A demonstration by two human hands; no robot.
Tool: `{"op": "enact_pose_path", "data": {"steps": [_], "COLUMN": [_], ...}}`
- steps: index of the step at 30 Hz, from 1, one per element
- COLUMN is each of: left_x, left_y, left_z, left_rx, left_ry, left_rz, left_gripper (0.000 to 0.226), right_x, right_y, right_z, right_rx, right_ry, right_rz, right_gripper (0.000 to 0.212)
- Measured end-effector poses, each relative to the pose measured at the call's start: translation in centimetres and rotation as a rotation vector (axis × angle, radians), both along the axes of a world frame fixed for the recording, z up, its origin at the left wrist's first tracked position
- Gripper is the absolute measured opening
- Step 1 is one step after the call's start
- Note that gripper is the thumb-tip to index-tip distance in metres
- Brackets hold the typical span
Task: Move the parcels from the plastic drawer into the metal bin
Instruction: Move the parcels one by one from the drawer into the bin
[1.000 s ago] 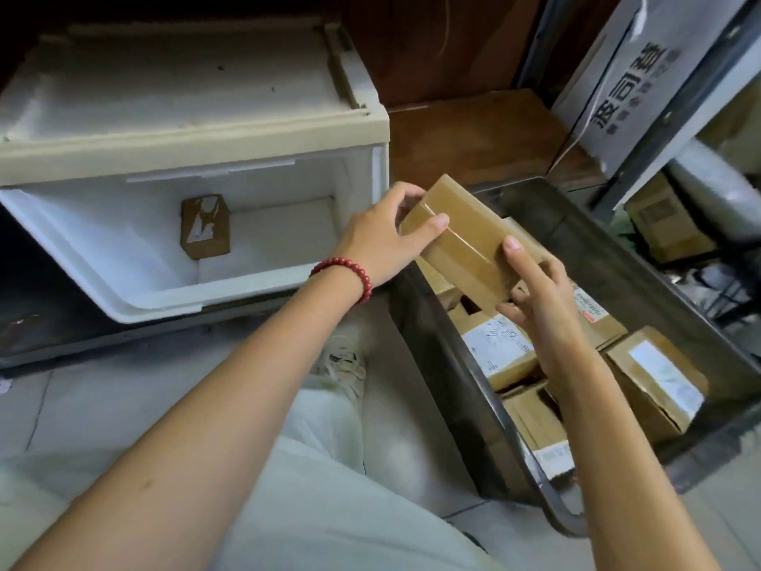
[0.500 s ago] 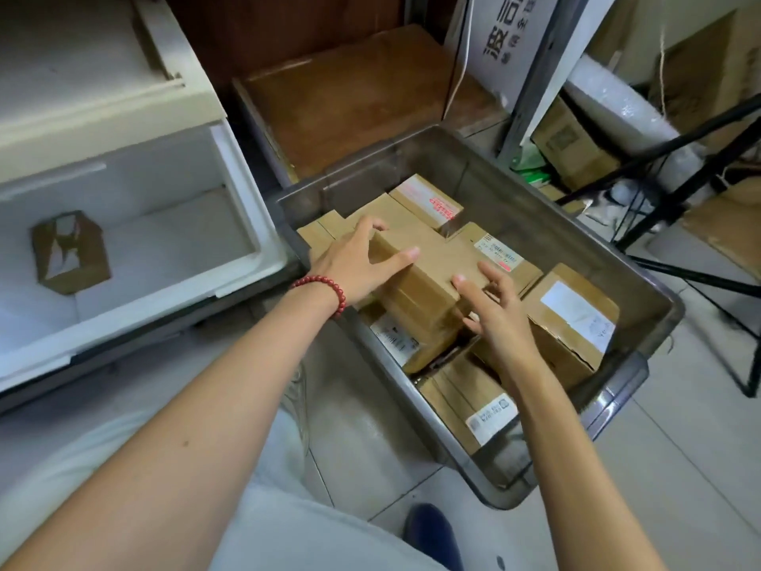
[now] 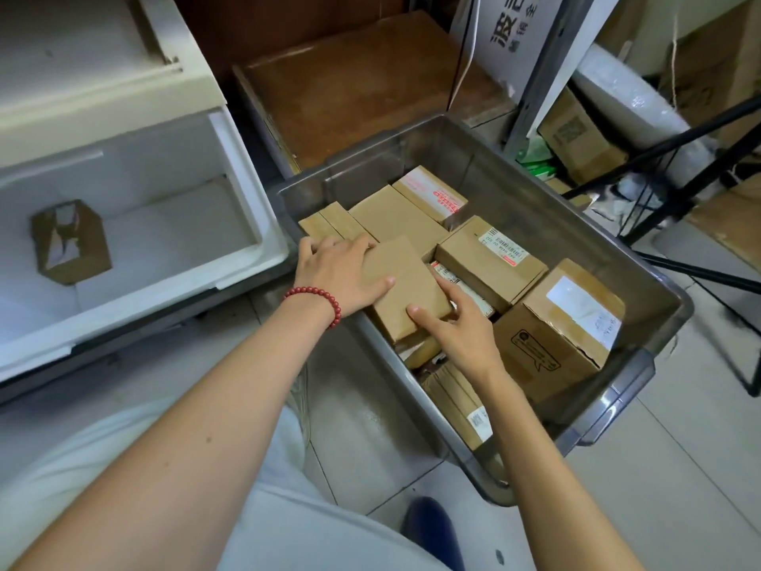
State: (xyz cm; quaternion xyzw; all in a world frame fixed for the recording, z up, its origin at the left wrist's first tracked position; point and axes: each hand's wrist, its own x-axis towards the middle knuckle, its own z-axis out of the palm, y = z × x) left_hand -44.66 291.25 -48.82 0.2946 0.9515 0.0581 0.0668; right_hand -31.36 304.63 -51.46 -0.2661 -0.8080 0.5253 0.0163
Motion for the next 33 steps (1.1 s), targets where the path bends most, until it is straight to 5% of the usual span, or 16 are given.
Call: {"op": "enact_pose_path", "data": {"steps": [5, 12, 24, 33], "left_x": [0.8, 1.8, 5.1, 0.7], "left_y": [-3.4, -12.5, -27.8, -32.8], "left_z": [0.4, 2.2, 3.3, 1.5], "left_rx": [-0.045, 0.013, 0.048, 0.103], "left_ry": [0.170, 0.176, -0.012, -0.006], "left_rz": [0.003, 0.327, 0.767, 0.738], "left_gripper": [0.062, 0.059, 0.063, 0.063], "right_x": [-1.4, -3.5, -8.9, -17.1], "right_y": [-0.3, -4.4, -17.7, -23.6], "right_z": [1.3, 4.8, 6.0, 3.5], "right_rx": [0.304, 0.475, 0.591, 0.617], "right_ry": [-0.082, 0.078, 0.218, 0.227], "right_rz": [0.104, 0.251, 0.761, 0.865], "right_gripper": [0.074, 0.062, 0.059, 0.057]}}
